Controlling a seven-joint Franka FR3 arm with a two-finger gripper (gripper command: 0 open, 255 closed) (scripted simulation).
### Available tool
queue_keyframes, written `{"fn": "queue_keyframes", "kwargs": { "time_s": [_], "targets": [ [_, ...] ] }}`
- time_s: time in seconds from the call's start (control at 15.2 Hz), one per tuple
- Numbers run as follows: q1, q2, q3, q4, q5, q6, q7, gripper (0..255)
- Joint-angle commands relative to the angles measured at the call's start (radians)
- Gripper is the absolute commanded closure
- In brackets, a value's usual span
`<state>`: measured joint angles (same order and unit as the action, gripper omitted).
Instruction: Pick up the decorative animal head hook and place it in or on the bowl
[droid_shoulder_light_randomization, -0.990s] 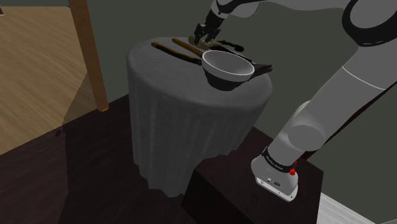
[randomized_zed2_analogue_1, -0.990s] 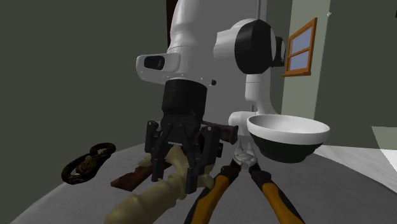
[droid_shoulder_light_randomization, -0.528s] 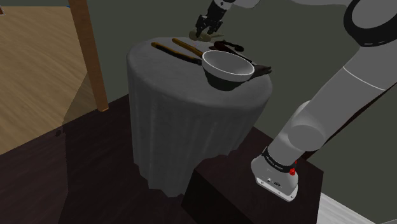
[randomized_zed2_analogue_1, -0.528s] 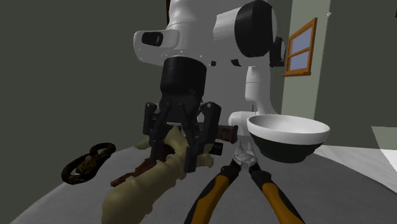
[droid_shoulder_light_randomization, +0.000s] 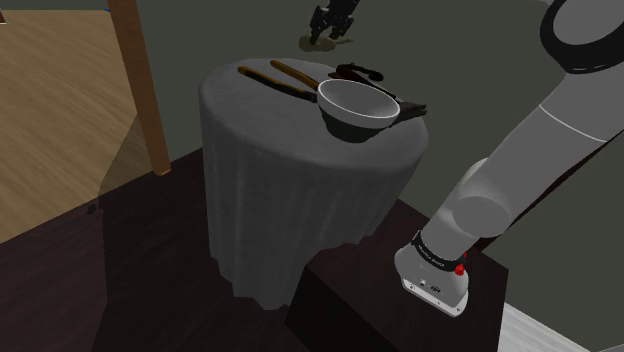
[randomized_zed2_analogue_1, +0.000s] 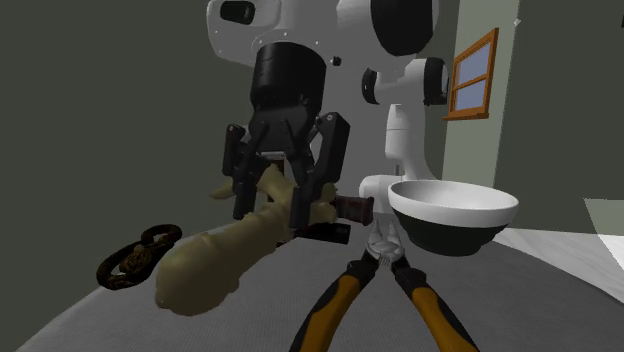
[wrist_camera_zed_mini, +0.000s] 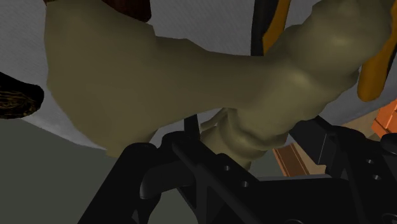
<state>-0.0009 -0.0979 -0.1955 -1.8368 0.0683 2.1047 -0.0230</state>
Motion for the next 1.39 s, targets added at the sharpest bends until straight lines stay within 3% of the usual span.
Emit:
{"fn": "queue_keyframes", "kwargs": {
  "time_s": [0.0, 0.99, 1.32],
  "targets": [
    [-0.001, -0.001, -0.001, 0.027, -0.001, -0.028, 0.001, 255],
    [-0.002, 0.044, -0.005, 0.280, 0.004, -0.237, 0.009, 255],
    [0.025, -0.143, 0.049, 0.077, -0.051, -0.214, 0.095, 255]
  ]
}}
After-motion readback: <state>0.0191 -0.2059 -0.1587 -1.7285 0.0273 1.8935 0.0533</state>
